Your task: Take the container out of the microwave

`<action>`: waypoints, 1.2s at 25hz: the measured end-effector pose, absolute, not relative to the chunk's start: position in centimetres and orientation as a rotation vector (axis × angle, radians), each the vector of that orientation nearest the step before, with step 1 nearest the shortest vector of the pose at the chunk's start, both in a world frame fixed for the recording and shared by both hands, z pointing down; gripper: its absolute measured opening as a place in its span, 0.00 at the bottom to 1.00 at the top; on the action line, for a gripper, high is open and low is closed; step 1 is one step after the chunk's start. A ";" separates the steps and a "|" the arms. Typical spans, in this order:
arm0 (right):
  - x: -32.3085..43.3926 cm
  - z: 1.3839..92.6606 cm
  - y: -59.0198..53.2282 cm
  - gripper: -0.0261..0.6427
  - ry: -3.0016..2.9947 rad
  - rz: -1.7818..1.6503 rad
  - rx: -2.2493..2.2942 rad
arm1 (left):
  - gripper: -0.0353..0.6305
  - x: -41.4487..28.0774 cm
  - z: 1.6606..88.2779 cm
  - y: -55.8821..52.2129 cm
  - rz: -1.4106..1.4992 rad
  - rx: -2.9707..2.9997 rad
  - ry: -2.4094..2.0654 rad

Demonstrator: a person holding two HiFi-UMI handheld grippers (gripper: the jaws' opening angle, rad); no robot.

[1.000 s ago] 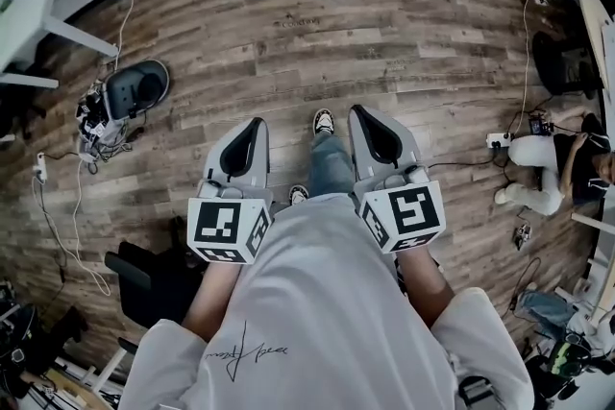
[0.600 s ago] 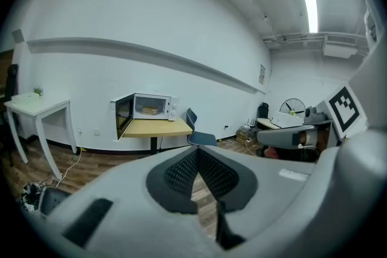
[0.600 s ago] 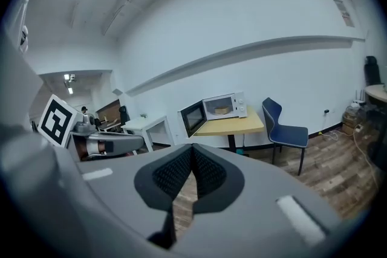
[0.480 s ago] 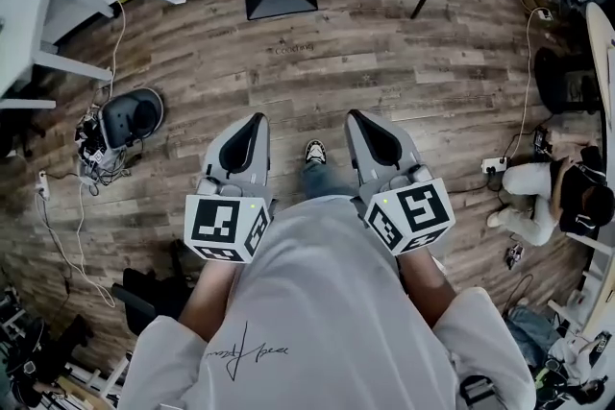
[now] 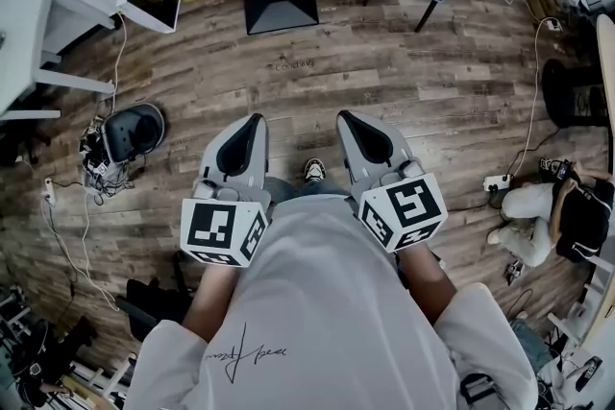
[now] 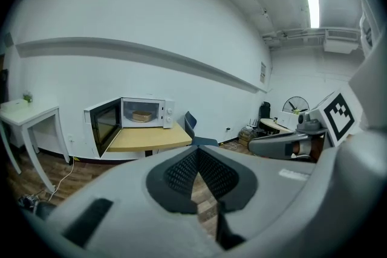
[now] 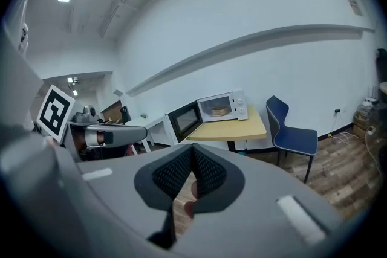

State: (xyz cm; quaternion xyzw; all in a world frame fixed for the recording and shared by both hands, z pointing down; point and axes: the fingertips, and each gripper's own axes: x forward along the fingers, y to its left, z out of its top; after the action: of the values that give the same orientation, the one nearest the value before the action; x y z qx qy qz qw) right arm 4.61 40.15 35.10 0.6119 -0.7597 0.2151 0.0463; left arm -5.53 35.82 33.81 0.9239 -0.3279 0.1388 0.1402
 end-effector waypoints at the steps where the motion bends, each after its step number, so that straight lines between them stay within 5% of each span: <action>1: 4.9 35.2 39.9 0.06 -2.323 0.664 1.867 | 0.04 -5.3 33.9 35.7 0.406 2.668 -0.943; 30: 9.2 34.2 19.6 0.06 -2.265 0.640 1.941 | 0.04 -1.6 32.9 15.2 0.366 2.740 -0.927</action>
State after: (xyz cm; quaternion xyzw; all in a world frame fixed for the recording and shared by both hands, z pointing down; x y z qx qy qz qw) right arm 9.18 19.63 34.25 0.6356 -0.7416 0.2097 0.0453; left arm -1.63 15.22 32.94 0.9337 -0.3161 0.1249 0.1128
